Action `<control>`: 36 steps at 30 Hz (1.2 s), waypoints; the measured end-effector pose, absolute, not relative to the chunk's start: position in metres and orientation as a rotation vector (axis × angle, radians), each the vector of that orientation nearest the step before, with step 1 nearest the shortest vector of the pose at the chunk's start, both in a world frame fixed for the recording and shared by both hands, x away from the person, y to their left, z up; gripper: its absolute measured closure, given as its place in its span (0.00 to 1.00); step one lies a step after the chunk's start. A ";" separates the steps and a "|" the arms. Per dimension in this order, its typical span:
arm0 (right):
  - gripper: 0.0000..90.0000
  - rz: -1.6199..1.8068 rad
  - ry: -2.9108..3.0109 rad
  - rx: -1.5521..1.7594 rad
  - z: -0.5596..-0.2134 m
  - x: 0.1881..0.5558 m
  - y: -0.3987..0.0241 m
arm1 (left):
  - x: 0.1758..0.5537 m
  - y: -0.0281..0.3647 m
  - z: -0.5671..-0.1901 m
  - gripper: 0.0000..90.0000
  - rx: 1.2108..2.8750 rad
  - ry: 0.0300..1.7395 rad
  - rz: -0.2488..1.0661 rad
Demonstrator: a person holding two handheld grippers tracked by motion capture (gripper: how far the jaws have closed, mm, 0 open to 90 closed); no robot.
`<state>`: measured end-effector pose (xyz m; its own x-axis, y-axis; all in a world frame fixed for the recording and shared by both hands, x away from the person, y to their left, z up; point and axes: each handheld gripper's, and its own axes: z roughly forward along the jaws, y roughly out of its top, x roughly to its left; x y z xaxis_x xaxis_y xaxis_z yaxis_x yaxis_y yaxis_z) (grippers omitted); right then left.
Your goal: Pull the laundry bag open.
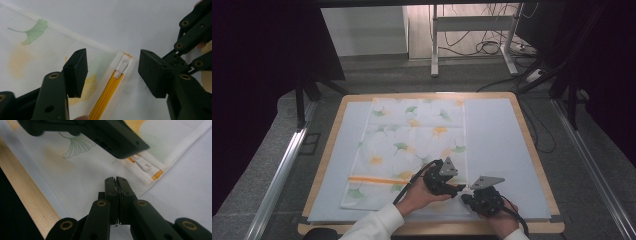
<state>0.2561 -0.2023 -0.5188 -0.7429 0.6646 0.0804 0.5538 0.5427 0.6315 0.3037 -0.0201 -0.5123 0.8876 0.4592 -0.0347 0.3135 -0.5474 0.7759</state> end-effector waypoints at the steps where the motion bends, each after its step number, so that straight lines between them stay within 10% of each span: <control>1: 0.96 0.978 2.608 1.040 -0.519 0.256 -0.202 | 0.305 -0.021 -0.513 0.48 2.212 0.543 0.214; 36: 0.96 0.983 2.618 1.036 -0.519 0.257 -0.203 | 0.315 -0.038 -0.525 0.94 2.301 0.558 0.149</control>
<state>0.2569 -0.2028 -0.5191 -0.7474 0.6585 0.0882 0.5538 0.5442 0.6301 0.3153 -0.0380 -0.5247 0.8982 0.4355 -0.0588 0.3481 -0.6234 0.7002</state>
